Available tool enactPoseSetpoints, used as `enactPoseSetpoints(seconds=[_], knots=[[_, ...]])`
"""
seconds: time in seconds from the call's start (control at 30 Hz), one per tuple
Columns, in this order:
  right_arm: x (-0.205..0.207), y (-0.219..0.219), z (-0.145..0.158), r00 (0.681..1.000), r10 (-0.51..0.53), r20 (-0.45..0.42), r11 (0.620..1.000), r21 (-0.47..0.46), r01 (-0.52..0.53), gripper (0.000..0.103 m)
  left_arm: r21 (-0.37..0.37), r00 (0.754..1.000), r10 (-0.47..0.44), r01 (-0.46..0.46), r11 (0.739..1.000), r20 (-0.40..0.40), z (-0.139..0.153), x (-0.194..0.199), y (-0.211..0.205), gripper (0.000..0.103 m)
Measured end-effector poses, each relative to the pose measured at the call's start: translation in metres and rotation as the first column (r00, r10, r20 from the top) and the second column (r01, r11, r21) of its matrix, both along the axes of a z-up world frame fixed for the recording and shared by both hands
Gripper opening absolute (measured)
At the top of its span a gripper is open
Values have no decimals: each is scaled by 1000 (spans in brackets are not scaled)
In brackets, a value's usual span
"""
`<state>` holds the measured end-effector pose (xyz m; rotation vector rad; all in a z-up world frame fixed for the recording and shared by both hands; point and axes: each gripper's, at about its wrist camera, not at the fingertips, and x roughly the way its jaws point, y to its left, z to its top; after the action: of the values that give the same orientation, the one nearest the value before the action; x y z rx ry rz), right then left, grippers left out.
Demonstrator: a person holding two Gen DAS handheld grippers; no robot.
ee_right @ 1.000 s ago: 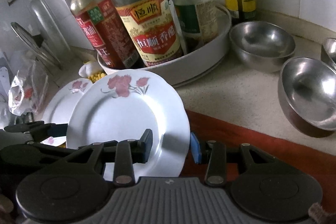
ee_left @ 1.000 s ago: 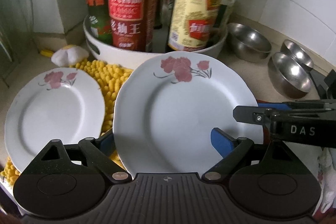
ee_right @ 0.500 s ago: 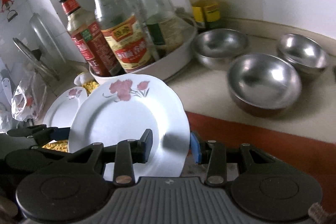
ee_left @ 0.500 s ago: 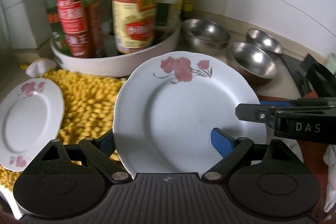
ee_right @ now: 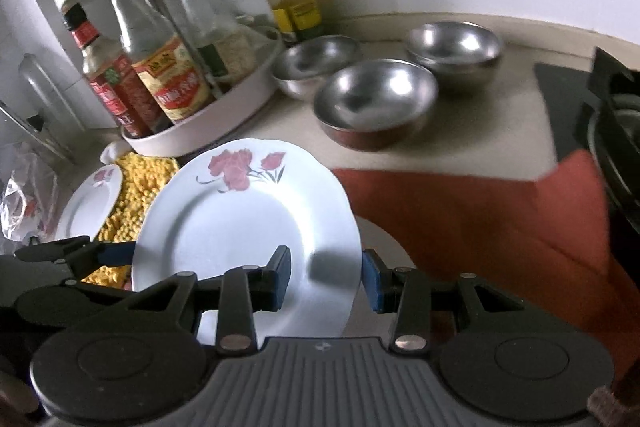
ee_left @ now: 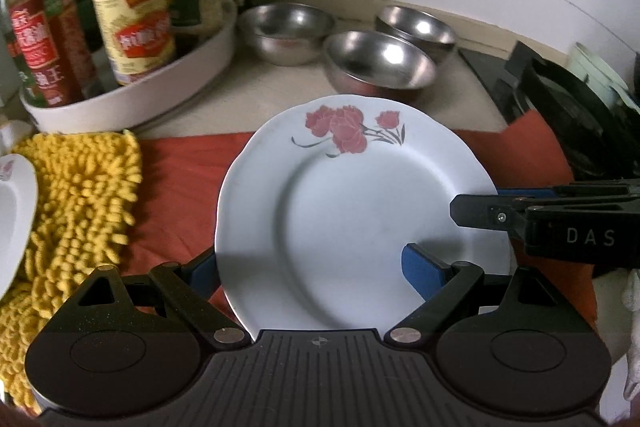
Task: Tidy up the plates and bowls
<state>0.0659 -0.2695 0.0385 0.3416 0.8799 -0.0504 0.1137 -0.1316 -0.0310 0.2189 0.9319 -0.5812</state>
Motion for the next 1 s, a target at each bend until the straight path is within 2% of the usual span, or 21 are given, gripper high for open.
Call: enactPoseSetpoints(seconds=[0.47, 0.67, 0.8, 0.9, 1.0], knots=[[-35, -9, -11, 997, -56, -48, 998, -25, 55, 37, 9, 999, -36, 37, 999, -37, -11, -22, -15, 94], [-36, -6, -12, 998, -50, -47, 997, -55, 47, 37, 2, 999, -16, 16, 1000, -51, -14, -19, -14, 94], [-32, -6, -16, 998, -46, -48, 997, -65, 43, 37, 1, 999, -6, 6, 1000, -48, -15, -17, -11, 89], [-30, -10, -13, 998, -55, -35, 995, -79, 53, 38, -18, 1000, -3, 3, 1000, -17, -8, -18, -7, 89], [-33, -8, -3, 999, -40, 37, 992, -120, 44, 38, -32, 1000, 16, -16, 999, 14, 1, -15, 1, 90]])
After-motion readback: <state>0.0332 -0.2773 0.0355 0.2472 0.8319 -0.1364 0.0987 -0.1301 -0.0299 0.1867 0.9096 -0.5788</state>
